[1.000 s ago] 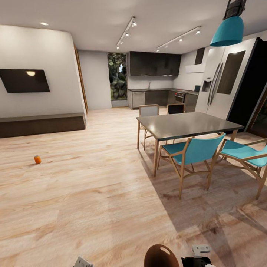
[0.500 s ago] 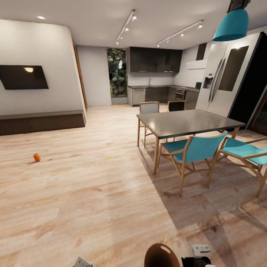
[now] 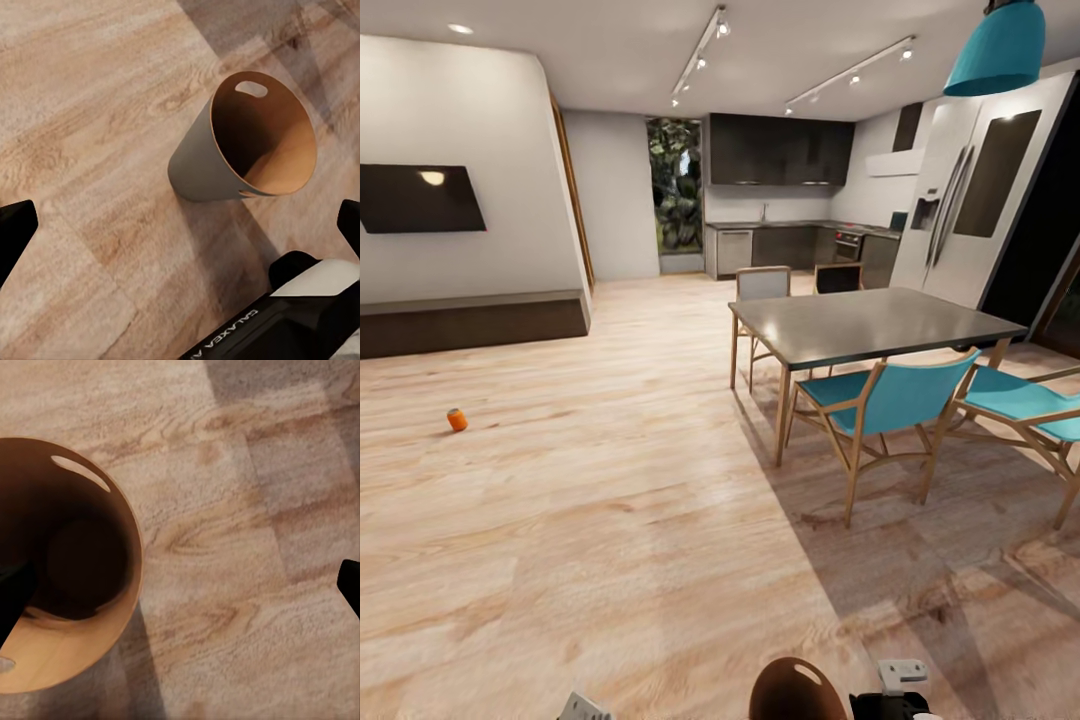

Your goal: Put the three can of soda from the living room inside the tash can in the kitchen.

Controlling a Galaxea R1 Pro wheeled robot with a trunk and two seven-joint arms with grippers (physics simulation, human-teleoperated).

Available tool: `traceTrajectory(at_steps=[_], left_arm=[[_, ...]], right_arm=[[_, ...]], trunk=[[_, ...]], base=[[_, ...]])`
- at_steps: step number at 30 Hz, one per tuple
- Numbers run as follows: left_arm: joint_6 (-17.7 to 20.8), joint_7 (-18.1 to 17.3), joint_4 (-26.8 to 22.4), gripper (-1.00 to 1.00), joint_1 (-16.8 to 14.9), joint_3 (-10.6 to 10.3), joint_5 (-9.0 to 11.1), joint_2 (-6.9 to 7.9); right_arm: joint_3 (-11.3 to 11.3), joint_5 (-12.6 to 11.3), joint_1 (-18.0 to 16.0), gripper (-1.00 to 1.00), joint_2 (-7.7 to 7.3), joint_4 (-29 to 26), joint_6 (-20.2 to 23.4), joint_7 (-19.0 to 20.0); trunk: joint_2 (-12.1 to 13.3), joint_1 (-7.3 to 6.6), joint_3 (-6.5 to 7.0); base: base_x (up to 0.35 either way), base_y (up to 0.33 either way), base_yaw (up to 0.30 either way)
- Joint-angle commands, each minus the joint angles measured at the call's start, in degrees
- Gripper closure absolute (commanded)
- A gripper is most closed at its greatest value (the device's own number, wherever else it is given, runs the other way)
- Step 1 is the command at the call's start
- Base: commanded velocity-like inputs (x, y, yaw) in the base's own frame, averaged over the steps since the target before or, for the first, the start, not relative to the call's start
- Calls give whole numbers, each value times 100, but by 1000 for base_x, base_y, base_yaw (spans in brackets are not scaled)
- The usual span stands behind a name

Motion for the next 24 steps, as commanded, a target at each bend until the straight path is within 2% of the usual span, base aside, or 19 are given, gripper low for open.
traceTrajectory(at_steps=[1, 15, 24], left_arm=[[0, 0, 0, -100, 0, 0, 0, 0], [0, 0, 0, -100, -5, 0, 0, 0], [-1, 0, -7, -100, -2, 1, 0, 0]], right_arm=[[0, 0, 0, -100, 0, 0, 0, 0], [1, 0, 0, -100, 0, 1, 0, 0], [1, 0, 0, -100, 0, 0, 0, 0]], trunk=[[0, 0, -10], [0, 0, -140], [0, 0, -170]], base=[[2, 0, 0], [1, 0, 0], [143, 0, 0]])
